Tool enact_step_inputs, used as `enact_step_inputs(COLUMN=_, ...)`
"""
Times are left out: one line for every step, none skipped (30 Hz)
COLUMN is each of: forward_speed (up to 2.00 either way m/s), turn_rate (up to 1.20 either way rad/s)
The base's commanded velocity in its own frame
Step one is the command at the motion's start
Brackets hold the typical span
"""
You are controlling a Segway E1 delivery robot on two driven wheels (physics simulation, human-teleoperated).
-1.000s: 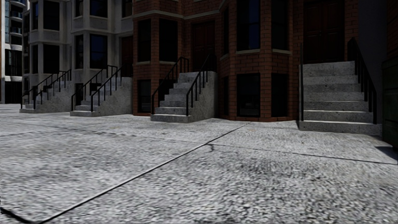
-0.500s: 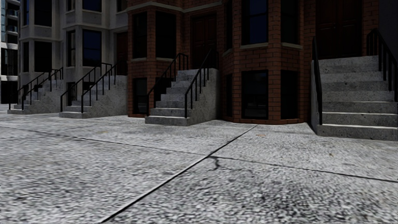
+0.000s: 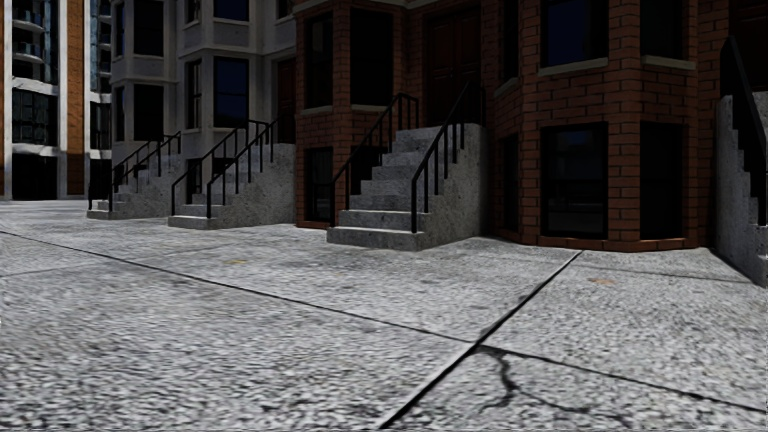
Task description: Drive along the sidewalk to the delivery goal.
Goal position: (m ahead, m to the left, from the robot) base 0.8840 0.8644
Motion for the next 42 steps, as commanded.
enact_step_inputs(forward_speed=1.52, turn_rate=0.47)
enact_step_inputs(forward_speed=1.52, turn_rate=0.47)
enact_step_inputs(forward_speed=1.52, turn_rate=0.47)
enact_step_inputs(forward_speed=1.52, turn_rate=0.47)
enact_step_inputs(forward_speed=1.52, turn_rate=0.47)
enact_step_inputs(forward_speed=1.52, turn_rate=0.47)
enact_step_inputs(forward_speed=1.52, turn_rate=0.47)
enact_step_inputs(forward_speed=1.52, turn_rate=0.47)
enact_step_inputs(forward_speed=1.52, turn_rate=0.47)
enact_step_inputs(forward_speed=1.52, turn_rate=0.47)
enact_step_inputs(forward_speed=1.52, turn_rate=0.47)
enact_step_inputs(forward_speed=1.53, turn_rate=0.47)
enact_step_inputs(forward_speed=1.53, turn_rate=0.47)
enact_step_inputs(forward_speed=1.53, turn_rate=0.47)
enact_step_inputs(forward_speed=1.53, turn_rate=0.47)
enact_step_inputs(forward_speed=1.53, turn_rate=0.47)
enact_step_inputs(forward_speed=1.53, turn_rate=0.47)
enact_step_inputs(forward_speed=1.53, turn_rate=0.47)
enact_step_inputs(forward_speed=1.53, turn_rate=0.47)
enact_step_inputs(forward_speed=1.53, turn_rate=0.47)
enact_step_inputs(forward_speed=1.53, turn_rate=0.47)
enact_step_inputs(forward_speed=1.53, turn_rate=0.47)
enact_step_inputs(forward_speed=1.53, turn_rate=0.47)
enact_step_inputs(forward_speed=1.53, turn_rate=0.47)
enact_step_inputs(forward_speed=1.53, turn_rate=0.47)
enact_step_inputs(forward_speed=1.53, turn_rate=0.47)
enact_step_inputs(forward_speed=1.53, turn_rate=0.47)
enact_step_inputs(forward_speed=1.53, turn_rate=0.47)
enact_step_inputs(forward_speed=1.53, turn_rate=0.47)
enact_step_inputs(forward_speed=1.53, turn_rate=0.47)
enact_step_inputs(forward_speed=1.53, turn_rate=0.38)
enact_step_inputs(forward_speed=1.53, turn_rate=0.38)
enact_step_inputs(forward_speed=1.27, turn_rate=0.0)
enact_step_inputs(forward_speed=0.46, turn_rate=0.0)
enact_step_inputs(forward_speed=0.03, turn_rate=0.0)
enact_step_inputs(forward_speed=0.0, turn_rate=0.0)
enact_step_inputs(forward_speed=0.0, turn_rate=0.0)
enact_step_inputs(forward_speed=0.0, turn_rate=0.0)
enact_step_inputs(forward_speed=0.0, turn_rate=0.0)
enact_step_inputs(forward_speed=0.0, turn_rate=0.0)
enact_step_inputs(forward_speed=0.0, turn_rate=0.0)
enact_step_inputs(forward_speed=0.0, turn_rate=0.0)
